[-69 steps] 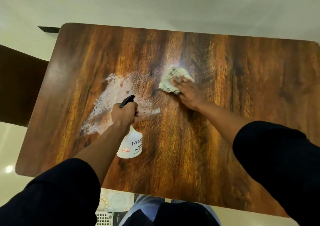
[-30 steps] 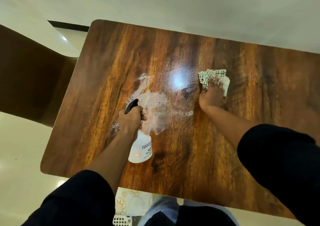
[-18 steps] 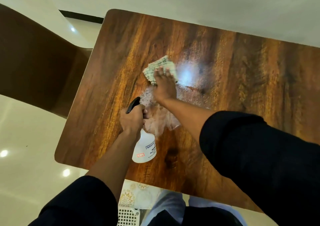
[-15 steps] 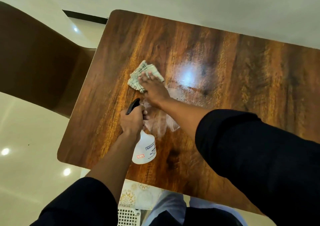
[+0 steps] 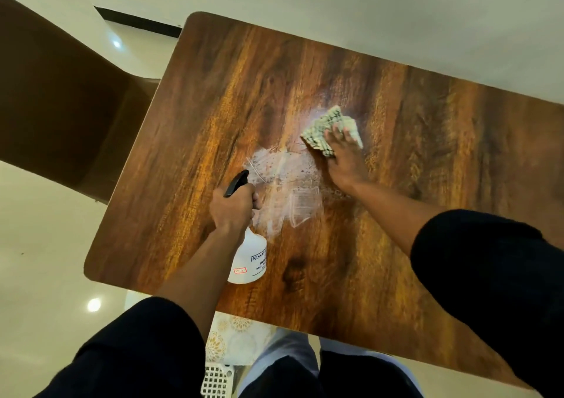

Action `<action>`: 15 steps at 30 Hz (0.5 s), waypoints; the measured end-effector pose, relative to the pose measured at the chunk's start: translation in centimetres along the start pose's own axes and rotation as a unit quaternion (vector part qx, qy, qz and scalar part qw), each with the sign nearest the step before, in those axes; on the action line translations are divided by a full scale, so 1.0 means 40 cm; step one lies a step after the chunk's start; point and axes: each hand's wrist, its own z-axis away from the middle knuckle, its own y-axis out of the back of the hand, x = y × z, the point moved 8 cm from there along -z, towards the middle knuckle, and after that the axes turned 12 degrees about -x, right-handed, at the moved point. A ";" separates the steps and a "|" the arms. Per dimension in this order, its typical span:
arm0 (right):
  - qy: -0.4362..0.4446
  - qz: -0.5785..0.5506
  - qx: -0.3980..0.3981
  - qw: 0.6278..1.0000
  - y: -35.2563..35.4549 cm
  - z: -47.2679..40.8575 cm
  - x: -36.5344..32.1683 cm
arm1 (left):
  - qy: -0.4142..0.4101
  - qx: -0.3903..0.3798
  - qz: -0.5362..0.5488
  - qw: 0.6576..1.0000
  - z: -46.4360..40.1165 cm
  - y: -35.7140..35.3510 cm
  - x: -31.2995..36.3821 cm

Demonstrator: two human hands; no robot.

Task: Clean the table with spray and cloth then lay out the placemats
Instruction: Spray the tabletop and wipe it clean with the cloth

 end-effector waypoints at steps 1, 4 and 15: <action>-0.035 0.001 0.014 0.999 0.004 0.030 0.050 | 0.000 -0.008 -0.005 1.000 0.004 -0.014 -0.007; -0.135 -0.016 0.062 0.989 0.005 0.100 0.140 | 0.011 -0.023 0.003 1.000 0.010 -0.037 -0.028; -0.029 -0.014 -0.001 0.999 -0.107 0.021 -0.247 | 0.016 -0.008 0.036 0.999 0.061 0.054 -0.093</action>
